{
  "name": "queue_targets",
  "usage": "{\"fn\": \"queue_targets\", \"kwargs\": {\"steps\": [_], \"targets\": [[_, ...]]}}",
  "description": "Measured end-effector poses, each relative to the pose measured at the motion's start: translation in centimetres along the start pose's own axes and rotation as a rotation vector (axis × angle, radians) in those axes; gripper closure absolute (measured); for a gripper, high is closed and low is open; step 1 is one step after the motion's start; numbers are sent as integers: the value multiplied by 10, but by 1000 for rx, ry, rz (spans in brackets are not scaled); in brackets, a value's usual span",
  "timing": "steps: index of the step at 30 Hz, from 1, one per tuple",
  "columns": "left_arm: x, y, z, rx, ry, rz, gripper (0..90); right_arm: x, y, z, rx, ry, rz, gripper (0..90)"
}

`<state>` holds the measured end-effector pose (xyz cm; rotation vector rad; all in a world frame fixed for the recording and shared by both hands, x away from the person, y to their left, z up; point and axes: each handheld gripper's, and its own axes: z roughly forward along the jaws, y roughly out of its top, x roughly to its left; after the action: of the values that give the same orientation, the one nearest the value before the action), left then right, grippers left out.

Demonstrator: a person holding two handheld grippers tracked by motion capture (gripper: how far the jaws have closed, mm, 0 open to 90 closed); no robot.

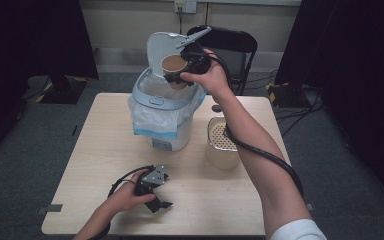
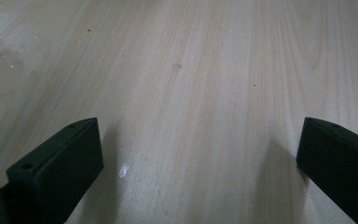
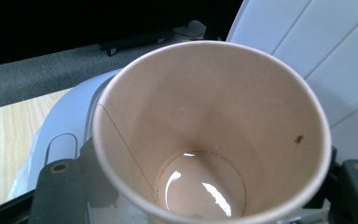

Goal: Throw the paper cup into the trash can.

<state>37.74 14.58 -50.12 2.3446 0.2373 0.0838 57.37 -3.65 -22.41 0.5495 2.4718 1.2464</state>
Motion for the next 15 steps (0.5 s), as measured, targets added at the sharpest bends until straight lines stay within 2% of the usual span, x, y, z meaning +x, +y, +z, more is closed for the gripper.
{"fn": "queue_targets", "kwargs": {"steps": [12, 14, 15], "targets": [[0, 0, 0, 5, 1, -2, 0, -5, -9, 24, -8, 21, 34, 268], [0, 0, 0, 5, 1, -1, 0, -6, -11, 28, -12, 28, 37, 261], [0, 0, 0, 4, 1, -2, 0, -7, -13, 31, -16, 39, 54, 235]]}}
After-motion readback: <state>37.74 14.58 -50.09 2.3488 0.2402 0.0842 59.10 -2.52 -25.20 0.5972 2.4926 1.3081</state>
